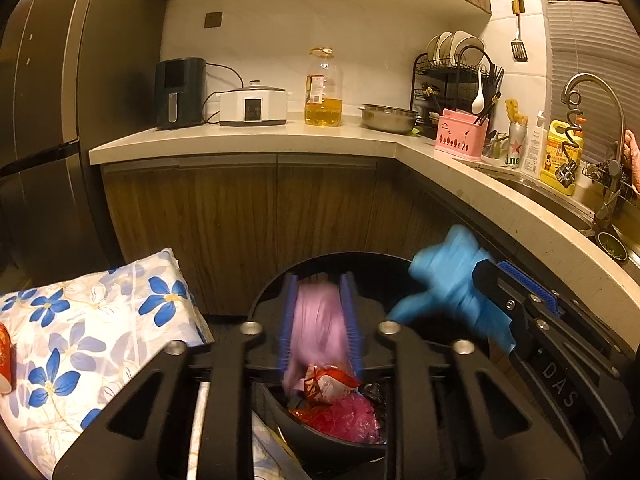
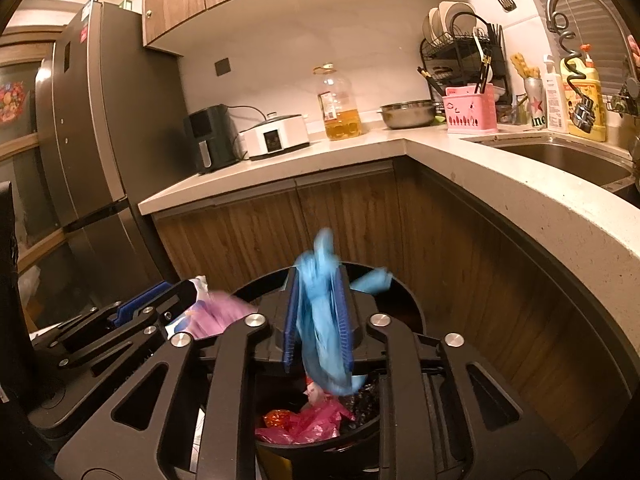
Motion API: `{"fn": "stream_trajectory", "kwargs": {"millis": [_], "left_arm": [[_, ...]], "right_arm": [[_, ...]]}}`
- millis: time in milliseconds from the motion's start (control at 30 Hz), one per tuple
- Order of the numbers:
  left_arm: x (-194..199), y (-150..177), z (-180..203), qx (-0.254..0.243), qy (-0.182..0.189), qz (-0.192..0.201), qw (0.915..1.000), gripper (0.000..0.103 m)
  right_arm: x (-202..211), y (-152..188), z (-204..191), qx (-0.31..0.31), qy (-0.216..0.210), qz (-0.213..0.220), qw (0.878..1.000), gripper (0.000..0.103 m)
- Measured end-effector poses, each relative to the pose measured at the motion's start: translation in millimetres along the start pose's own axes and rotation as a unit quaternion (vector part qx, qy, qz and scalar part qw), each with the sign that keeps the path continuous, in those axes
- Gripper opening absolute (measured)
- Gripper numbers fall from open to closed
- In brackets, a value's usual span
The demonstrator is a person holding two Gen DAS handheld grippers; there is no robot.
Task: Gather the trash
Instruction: 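Open both grippers to drop the gloves into the bin, then move both open grippers back over the table toward the red cups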
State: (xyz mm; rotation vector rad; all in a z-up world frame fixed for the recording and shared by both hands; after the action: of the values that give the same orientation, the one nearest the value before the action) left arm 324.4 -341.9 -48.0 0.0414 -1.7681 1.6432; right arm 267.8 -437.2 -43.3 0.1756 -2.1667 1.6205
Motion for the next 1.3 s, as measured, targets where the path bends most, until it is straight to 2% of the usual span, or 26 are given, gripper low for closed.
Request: {"fn": "stream_trajectory", "kwargs": {"millis": [67,100,267,467,667,1000,1300], "left_arm": [[0.1,0.8,-1.9,0.003,0.000,0.001,1.0000,0.041],[0.2,1.2,-2.6,0.003,0.000,0.002,1.0000,0.042],[4.9,4.5,-13.8,0.022,-0.005,0.004,0.9997,0.068],[15.4,11.0,-29.8,0.037,-0.022,0.007,0.9991,0.086],[23.1,18.5,-38.7,0.048,-0.023,-0.002,0.9986,0.087],[65.9,27.9,-62.0,0.072,-0.037,0.022,0.9964,0.088],[114.8,52.9,-106.5,0.105,-0.096,0.028,0.9894,0.091]], "right_arm": [[-0.5,0.1,2.1,-0.001,0.002,-0.001,1.000,0.025],[-0.7,0.3,3.2,-0.002,0.004,-0.001,1.000,0.029],[-0.9,0.8,5.3,-0.003,0.007,-0.003,1.000,0.042],[6.3,-0.2,2.9,0.001,0.016,0.006,1.000,0.059],[13.2,-1.6,-2.2,0.006,0.020,0.008,1.000,0.063],[32.6,6.9,-24.6,0.021,0.021,0.005,1.000,0.067],[56.9,26.6,-74.2,0.051,-0.004,-0.002,0.999,0.069]]}}
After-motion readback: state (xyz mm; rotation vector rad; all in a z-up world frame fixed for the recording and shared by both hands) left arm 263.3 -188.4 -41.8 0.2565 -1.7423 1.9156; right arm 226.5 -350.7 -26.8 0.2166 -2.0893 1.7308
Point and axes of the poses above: each gripper's, at about its wrist camera, not at the fingertips, and x roughly against the way its jaws point, z to its right, y to its underside, the point moved 7 cm from there along -x, roughly the way its jaws point, and after that the axes turned 4 degrees about -z, right-handed, at the moved point
